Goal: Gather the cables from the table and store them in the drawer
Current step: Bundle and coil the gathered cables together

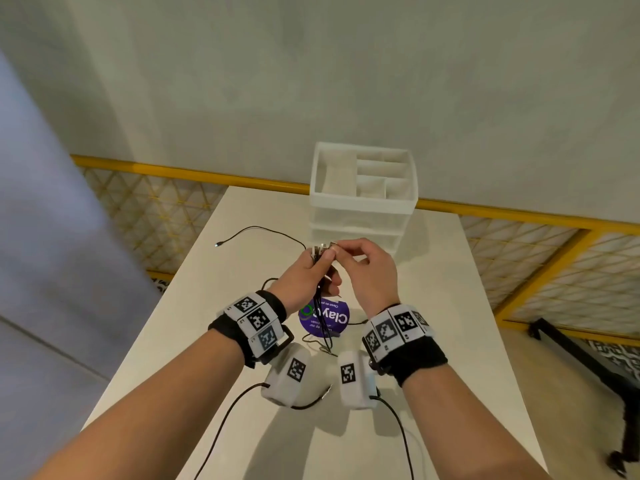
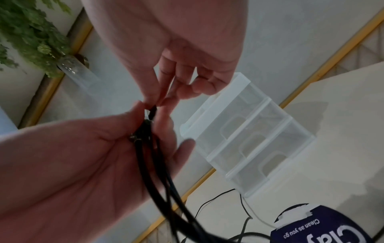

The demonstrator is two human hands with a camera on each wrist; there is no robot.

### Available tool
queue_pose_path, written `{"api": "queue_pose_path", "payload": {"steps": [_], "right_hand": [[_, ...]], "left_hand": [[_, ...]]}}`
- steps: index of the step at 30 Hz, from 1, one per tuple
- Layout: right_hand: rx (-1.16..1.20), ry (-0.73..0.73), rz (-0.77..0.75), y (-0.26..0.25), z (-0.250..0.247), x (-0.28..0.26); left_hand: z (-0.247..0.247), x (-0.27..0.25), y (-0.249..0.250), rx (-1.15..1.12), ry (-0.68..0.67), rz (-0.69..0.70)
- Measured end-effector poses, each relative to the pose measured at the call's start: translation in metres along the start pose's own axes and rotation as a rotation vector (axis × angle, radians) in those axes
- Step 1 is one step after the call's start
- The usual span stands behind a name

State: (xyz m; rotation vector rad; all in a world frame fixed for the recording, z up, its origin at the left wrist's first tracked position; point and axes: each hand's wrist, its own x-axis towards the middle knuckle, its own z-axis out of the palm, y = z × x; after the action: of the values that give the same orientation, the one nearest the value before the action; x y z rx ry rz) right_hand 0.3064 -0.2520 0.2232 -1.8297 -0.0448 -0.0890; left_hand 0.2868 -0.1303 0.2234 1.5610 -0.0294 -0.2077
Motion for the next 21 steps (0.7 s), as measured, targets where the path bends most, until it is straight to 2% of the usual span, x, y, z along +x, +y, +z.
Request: {"api": "queue_pose_path", "payload": {"steps": [4,7,9,11,15,18,21], "right_hand": [[-0.036,-0.053,-0.019,0.003,0.002,0.000],[0.270,-0.229,0.171,-0.001,0.009,-0.012],[0.447,-0.371,0.222,-0.004,0.016,-0.023],[0.391,-0.429,0.188,-0.003,0.021,-0.033],[0.126,-0.351,0.093,0.018,0.022,-0.042],[0.018,-0.294,0.027,0.022,0.011,-0.039],[-0.041,-0.307,-0.031,0.023,0.005,-0.037]], "left_hand": [[0.003,0.000,0.008,-0.039,0.079,0.008],[0.001,0.005,0.017,-0.023,0.152,0.032],[-0.001,0.008,0.024,-0.040,0.193,0.041],[-0.005,0.013,0.033,-0.133,0.233,0.055],[-0.021,0.021,0.052,-0.335,0.317,0.061],[-0.030,0.023,0.051,-0.381,0.360,0.045],[-0.032,0.023,0.041,-0.380,0.403,0.068]]}}
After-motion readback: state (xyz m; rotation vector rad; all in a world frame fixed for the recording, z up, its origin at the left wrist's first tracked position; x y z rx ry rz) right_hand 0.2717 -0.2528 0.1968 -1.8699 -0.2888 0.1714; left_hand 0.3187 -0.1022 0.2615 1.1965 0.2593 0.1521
